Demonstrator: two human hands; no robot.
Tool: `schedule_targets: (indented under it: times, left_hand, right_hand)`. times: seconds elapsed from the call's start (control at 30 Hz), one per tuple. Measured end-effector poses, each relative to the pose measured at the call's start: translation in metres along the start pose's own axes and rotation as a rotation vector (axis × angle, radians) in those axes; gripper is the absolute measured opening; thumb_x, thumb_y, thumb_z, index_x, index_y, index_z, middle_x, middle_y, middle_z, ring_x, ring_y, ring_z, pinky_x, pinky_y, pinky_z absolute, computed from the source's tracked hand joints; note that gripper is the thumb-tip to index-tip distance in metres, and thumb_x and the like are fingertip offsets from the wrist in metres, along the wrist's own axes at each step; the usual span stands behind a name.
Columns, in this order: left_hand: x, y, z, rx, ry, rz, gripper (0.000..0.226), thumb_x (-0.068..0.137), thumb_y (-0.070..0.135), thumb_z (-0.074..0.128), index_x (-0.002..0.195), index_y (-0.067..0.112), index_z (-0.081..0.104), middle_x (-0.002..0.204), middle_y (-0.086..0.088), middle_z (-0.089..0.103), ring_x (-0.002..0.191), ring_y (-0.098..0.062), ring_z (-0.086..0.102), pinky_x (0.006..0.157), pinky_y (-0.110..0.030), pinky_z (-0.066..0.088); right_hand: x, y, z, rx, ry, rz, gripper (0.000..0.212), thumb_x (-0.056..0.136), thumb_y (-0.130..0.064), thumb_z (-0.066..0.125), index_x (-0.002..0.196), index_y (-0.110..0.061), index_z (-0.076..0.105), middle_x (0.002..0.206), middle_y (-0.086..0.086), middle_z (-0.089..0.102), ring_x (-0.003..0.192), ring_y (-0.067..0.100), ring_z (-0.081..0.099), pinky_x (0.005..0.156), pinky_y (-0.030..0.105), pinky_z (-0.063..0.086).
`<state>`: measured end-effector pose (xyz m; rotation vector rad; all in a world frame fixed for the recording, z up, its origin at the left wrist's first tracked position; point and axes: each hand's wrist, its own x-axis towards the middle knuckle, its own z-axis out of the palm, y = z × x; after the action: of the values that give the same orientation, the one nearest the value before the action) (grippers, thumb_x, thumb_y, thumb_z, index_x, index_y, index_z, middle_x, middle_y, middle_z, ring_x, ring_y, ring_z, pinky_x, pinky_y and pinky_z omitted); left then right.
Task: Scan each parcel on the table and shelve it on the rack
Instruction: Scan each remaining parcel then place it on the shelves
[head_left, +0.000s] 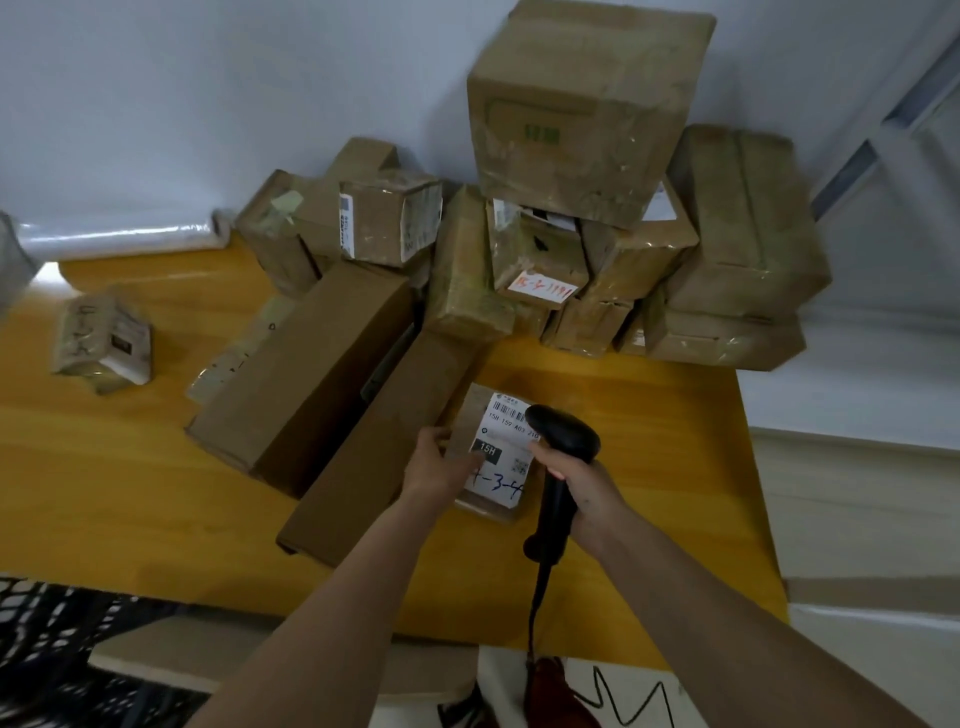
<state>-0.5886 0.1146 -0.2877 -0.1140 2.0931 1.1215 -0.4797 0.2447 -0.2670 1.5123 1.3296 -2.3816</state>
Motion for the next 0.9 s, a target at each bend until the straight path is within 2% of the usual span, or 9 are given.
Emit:
schedule_targets:
  times: [0.07, 0.13, 0.23, 0.43, 0.57, 0.63, 0.73, 0.8, 0.9]
  left_hand:
    - [-0.002, 0.0, 0.004, -0.119, -0.032, -0.077, 0.059, 0.082, 0.028, 0.076, 0.126, 0.019, 0.039, 0.1, 0.002, 0.057, 0.084, -0.016, 0.062, 0.064, -0.029, 0.052]
    - [-0.006, -0.002, 0.008, -0.219, -0.085, -0.15, 0.058, 0.08, 0.03, 0.078, 0.121, 0.017, 0.039, 0.106, -0.007, 0.06, 0.09, -0.024, 0.064, 0.075, -0.039, 0.056]
    - [-0.017, -0.004, 0.015, -0.335, -0.136, -0.175, 0.05, 0.081, 0.028, 0.077, 0.113, 0.014, 0.042, 0.107, -0.013, 0.063, 0.092, -0.024, 0.064, 0.07, -0.037, 0.052]
    - [-0.032, -0.006, 0.016, -0.417, -0.187, -0.123, 0.041, 0.077, 0.014, 0.079, 0.103, 0.011, 0.047, 0.114, -0.016, 0.065, 0.095, -0.026, 0.065, 0.073, -0.042, 0.053]
    - [-0.041, -0.002, 0.004, -0.468, -0.219, -0.108, 0.091, 0.065, 0.01, 0.087, 0.137, 0.015, 0.031, 0.129, -0.012, 0.057, 0.113, -0.031, 0.058, 0.086, -0.056, 0.053]
    - [-0.047, 0.005, -0.005, -0.469, -0.262, -0.066, 0.105, 0.06, 0.013, 0.09, 0.146, 0.013, 0.03, 0.128, -0.009, 0.061, 0.114, -0.03, 0.059, 0.086, -0.057, 0.053]
    - [-0.058, 0.024, -0.022, -0.462, -0.243, 0.041, 0.088, 0.052, 0.02, 0.09, 0.131, 0.014, 0.053, 0.12, -0.007, 0.067, 0.109, -0.028, 0.064, 0.087, -0.053, 0.055]
    - [-0.065, 0.04, -0.033, -0.521, -0.196, 0.077, 0.082, 0.053, 0.017, 0.089, 0.128, 0.013, 0.055, 0.118, -0.01, 0.068, 0.105, -0.033, 0.066, 0.086, -0.055, 0.055]
    - [-0.076, 0.06, -0.048, -0.616, -0.131, 0.115, 0.076, 0.054, 0.007, 0.086, 0.123, 0.012, 0.056, 0.111, -0.013, 0.071, 0.091, -0.035, 0.072, 0.069, -0.049, 0.059]
  right_hand:
    - [0.001, -0.001, -0.005, -0.01, -0.018, -0.002, 0.027, 0.078, -0.022, 0.079, 0.102, -0.015, 0.071, 0.089, 0.004, 0.077, 0.085, 0.02, 0.071, 0.066, 0.033, 0.051]
    - [-0.001, -0.004, -0.011, -0.01, -0.038, -0.006, 0.027, 0.078, -0.02, 0.079, 0.103, -0.014, 0.071, 0.088, 0.005, 0.077, 0.08, 0.02, 0.073, 0.062, 0.032, 0.054]
    - [-0.006, -0.01, -0.021, -0.016, -0.071, -0.027, 0.026, 0.08, -0.017, 0.077, 0.105, -0.012, 0.071, 0.092, 0.009, 0.077, 0.079, 0.022, 0.074, 0.059, 0.032, 0.056]
    - [-0.027, -0.022, -0.033, -0.046, -0.113, -0.107, 0.029, 0.08, -0.015, 0.076, 0.108, -0.012, 0.071, 0.098, 0.01, 0.076, 0.088, 0.025, 0.073, 0.066, 0.035, 0.056]
    - [-0.05, -0.033, -0.032, -0.076, -0.119, -0.193, 0.024, 0.079, -0.015, 0.077, 0.102, -0.014, 0.071, 0.092, 0.007, 0.077, 0.083, 0.022, 0.074, 0.06, 0.03, 0.055]
    - [-0.065, -0.04, -0.026, -0.118, -0.124, -0.267, 0.023, 0.078, -0.016, 0.078, 0.099, -0.021, 0.069, 0.085, -0.003, 0.077, 0.075, 0.011, 0.073, 0.055, 0.022, 0.054]
    - [-0.093, -0.053, -0.013, -0.26, -0.131, -0.431, 0.022, 0.079, -0.023, 0.08, 0.095, -0.031, 0.067, 0.074, -0.021, 0.072, 0.067, -0.006, 0.067, 0.05, 0.008, 0.047]
    - [-0.111, -0.059, -0.005, -0.316, -0.135, -0.528, 0.017, 0.079, -0.024, 0.08, 0.094, -0.024, 0.071, 0.069, -0.014, 0.073, 0.063, 0.002, 0.068, 0.053, 0.012, 0.05]
    - [-0.139, -0.065, 0.003, -0.352, -0.131, -0.59, 0.016, 0.083, -0.025, 0.076, 0.076, -0.012, 0.07, 0.058, -0.001, 0.067, 0.051, 0.012, 0.062, 0.053, 0.024, 0.054]
